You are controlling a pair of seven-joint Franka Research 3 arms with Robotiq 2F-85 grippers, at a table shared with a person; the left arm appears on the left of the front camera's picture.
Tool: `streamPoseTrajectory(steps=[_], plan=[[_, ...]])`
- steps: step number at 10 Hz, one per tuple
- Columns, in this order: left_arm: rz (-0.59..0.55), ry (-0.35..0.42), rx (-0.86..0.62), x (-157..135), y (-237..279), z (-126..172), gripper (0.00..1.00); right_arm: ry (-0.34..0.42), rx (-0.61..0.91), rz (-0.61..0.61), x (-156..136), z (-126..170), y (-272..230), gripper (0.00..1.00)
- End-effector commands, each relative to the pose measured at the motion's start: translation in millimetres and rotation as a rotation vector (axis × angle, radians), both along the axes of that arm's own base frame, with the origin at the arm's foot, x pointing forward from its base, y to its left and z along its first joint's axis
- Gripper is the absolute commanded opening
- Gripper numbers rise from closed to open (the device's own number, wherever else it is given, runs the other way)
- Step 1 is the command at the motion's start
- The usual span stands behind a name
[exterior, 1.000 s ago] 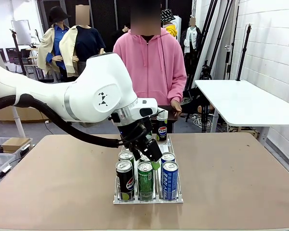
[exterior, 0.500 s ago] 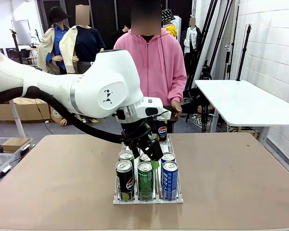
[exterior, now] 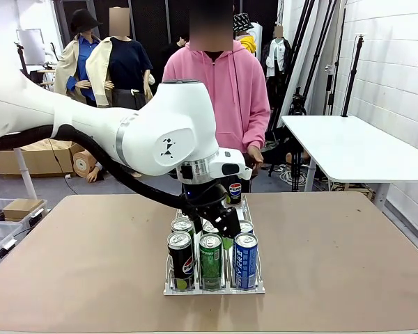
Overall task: Retrieve and hand over the desired beverage to the person.
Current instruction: Pick up a can of the same type that the person held from the Automatic Can Dispenser.
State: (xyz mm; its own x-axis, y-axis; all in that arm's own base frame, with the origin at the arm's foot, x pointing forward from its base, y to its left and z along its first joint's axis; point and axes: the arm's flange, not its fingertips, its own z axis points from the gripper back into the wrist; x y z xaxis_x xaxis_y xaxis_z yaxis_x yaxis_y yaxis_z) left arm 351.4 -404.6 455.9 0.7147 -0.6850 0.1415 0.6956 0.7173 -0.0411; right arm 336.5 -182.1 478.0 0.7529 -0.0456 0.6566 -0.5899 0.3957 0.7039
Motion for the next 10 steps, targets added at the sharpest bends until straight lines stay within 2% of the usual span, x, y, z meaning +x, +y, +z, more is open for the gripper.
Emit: streamPoseTrajectory(steps=[1, 10], plan=[[0.048, -0.021, 0.044, 4, -8, -3, 1.0, -0.01, 0.01, 0.004, 0, 0, -1, 1.0], [0.107, -0.037, 0.06, 14, -10, -32, 1.0, -0.01, 0.01, 0.004, 0, 0, -1, 1.0]])
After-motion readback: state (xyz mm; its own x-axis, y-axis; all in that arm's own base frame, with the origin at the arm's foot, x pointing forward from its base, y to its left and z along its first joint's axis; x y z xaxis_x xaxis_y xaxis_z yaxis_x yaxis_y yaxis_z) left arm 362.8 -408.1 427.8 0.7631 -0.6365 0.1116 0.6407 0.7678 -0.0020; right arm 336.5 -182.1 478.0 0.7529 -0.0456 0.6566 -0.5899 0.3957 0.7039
